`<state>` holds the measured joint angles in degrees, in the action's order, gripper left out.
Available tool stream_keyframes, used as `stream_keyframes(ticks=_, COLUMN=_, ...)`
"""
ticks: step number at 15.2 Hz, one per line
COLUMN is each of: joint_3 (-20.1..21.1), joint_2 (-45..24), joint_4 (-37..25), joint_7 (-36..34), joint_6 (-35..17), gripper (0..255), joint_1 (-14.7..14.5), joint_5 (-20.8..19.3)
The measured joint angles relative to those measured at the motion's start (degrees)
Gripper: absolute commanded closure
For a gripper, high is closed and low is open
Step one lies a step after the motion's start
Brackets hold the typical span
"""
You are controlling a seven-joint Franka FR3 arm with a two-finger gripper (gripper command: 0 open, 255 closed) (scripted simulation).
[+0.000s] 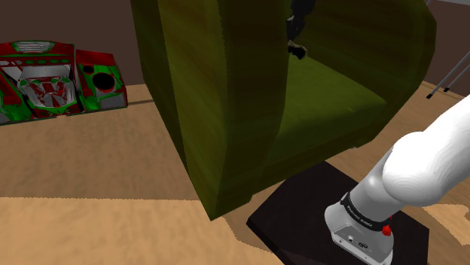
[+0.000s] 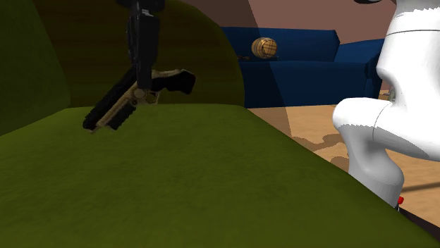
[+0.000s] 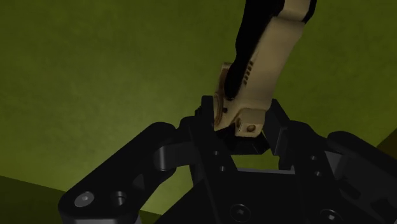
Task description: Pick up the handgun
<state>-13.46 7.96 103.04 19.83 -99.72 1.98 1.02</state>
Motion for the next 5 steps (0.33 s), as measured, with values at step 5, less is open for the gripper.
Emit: stream_keyframes(ticks=5, joint_3=-0.06, joint_2=-0.76, joint_4=-4.53, joint_7=0.03, joint_6=3.8, gripper=255, joint_1=0.0, joint_5=0.17)
